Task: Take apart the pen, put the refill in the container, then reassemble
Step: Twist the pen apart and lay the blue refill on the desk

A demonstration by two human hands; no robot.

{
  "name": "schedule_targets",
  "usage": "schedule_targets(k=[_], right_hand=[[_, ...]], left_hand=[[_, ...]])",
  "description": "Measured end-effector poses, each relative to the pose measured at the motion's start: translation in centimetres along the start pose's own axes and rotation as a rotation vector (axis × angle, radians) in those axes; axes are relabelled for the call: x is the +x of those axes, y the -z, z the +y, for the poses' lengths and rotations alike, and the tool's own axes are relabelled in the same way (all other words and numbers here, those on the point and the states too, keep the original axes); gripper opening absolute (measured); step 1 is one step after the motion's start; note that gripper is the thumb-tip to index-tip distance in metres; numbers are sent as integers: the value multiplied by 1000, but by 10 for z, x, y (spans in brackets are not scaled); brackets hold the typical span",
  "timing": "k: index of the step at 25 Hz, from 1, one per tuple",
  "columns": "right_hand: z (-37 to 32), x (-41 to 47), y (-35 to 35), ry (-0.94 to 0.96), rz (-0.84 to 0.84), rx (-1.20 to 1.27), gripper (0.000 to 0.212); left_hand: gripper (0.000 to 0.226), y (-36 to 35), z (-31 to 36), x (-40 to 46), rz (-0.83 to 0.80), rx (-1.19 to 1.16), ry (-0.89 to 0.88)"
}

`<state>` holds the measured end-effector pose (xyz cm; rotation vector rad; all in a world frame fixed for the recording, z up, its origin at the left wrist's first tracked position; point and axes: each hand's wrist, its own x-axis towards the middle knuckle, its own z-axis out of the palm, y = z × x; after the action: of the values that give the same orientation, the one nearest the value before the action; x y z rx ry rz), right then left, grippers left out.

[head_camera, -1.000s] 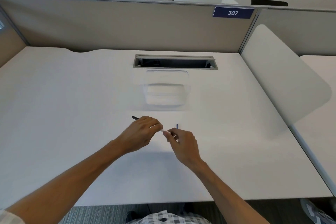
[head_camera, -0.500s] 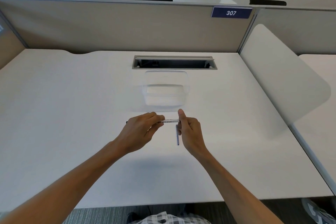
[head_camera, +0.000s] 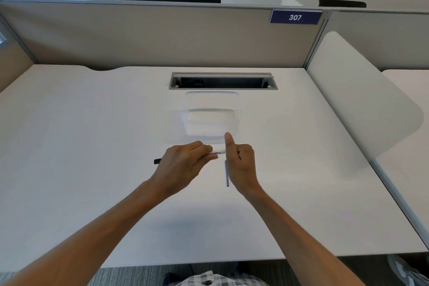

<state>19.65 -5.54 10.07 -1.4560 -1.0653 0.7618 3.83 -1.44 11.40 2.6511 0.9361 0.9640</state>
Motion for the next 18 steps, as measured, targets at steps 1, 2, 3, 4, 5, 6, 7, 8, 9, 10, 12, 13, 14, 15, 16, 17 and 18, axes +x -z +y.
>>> schedule_targets(k=[1,2,3,4,5,6,7,8,9,10,12,13,14,15,16,17,18], right_hand=[[-2,1,1,29,-1,0,62],[-4,2,2,59,-1,1,62],[-6,2,3,85,1,3,62],[-7,2,3,106,4,4,62],[-8,2,4,128,4,4,62],[-8,2,4,158,-1,0,62],[-9,2,5,200,-6,-9,61],[-9,2,6,243,-11,-21,60],[-8,2,7,275,-19,-31,57],[-8,2,7,289,-29,-35,55],[-6,4,8,274,-46,-32,52],[-5,5,8,245,-56,-29,52],[-4,6,7,203,-65,-26,53],[-5,6,7,155,-74,-22,55],[-4,7,7,112,-81,-23,57],[-5,7,7,88,-85,-33,58],[-4,8,7,86,-89,-50,59]], left_hand=[[32,4,0,3,-33,-44,16],[33,8,0,6,-76,-98,45],[34,12,1,9,-121,-177,87],[33,15,1,13,-162,-291,143],[31,19,2,16,-203,-420,209],[29,24,2,19,-255,-529,275],[28,28,2,21,-325,-601,327],[29,31,2,23,-404,-644,357],[28,33,0,25,-467,-666,368],[27,34,-2,26,-497,-670,368],[20,33,-4,26,-468,-629,351],[17,31,-5,25,-441,-589,335],[15,30,-5,24,-416,-542,314],[15,28,-5,23,-392,-499,291],[13,27,-5,23,-369,-466,273],[12,27,-5,23,-347,-444,265],[12,27,-6,23,-325,-425,261]])
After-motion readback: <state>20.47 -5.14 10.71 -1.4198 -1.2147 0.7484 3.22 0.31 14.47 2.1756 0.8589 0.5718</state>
